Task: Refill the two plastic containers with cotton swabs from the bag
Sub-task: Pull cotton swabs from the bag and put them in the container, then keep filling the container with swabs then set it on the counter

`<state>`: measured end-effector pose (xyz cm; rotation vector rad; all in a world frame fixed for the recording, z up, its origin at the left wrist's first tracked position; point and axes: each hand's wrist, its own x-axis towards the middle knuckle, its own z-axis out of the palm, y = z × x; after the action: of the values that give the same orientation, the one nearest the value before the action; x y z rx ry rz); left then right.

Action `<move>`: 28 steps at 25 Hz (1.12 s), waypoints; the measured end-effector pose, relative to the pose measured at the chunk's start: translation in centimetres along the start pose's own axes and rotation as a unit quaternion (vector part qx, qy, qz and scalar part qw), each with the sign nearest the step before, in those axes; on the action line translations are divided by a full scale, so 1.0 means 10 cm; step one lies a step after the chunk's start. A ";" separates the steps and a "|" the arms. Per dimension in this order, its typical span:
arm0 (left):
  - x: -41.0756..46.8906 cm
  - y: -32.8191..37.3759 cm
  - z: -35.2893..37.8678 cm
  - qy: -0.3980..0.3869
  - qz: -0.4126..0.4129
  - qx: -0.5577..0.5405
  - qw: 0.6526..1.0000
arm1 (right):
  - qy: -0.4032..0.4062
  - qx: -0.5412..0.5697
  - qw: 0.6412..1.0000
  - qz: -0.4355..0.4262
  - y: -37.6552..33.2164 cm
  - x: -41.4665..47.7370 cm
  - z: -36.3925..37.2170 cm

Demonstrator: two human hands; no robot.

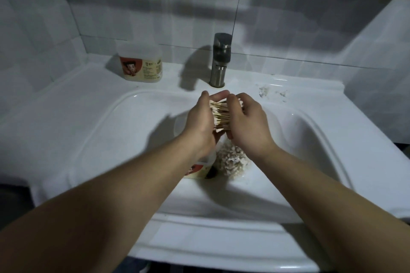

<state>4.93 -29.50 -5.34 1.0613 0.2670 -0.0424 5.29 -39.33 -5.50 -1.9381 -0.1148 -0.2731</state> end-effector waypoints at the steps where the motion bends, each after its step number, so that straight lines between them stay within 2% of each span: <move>1: 0.00 -0.01 0.01 0.002 0.007 0.022 1.000 | 0.009 0.004 1.000 0.006 -0.01 0.00 0.00; 4: -0.04 -0.04 0.03 -0.002 0.028 0.081 0.996 | 0.028 -0.006 0.999 0.014 -0.02 -0.01 0.00; 7: -0.07 0.03 0.07 0.014 0.045 0.100 0.994 | 0.008 0.011 1.000 0.026 -0.03 0.00 -0.02; 11: -0.15 0.16 0.04 0.013 0.004 0.158 0.987 | -0.011 0.039 0.999 0.028 -0.07 0.01 -0.04; 13: -0.13 0.26 -0.03 -0.003 -0.007 0.234 0.972 | -0.019 -0.003 1.000 0.007 -0.10 0.01 -0.08; 17: -0.09 0.62 -0.25 0.018 0.002 0.349 0.937 | -0.036 -0.189 0.978 -0.076 -0.15 0.08 -0.10; 20: -0.13 0.79 -0.50 0.068 -0.013 0.414 0.908 | -0.062 -0.240 0.965 -0.084 -0.14 0.14 0.02; 22: -0.13 0.72 -0.71 0.068 -0.048 0.468 0.880 | -0.073 -0.263 0.958 -0.090 -0.09 0.14 0.15; 28: 0.03 0.33 -1.00 0.032 -0.147 0.438 0.887 | -0.077 -0.299 0.938 -0.158 0.16 0.02 0.40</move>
<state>3.80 -19.16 -7.18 1.9173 0.4908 -0.4363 6.35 -36.19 -8.32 -2.5473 -0.4976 -0.4009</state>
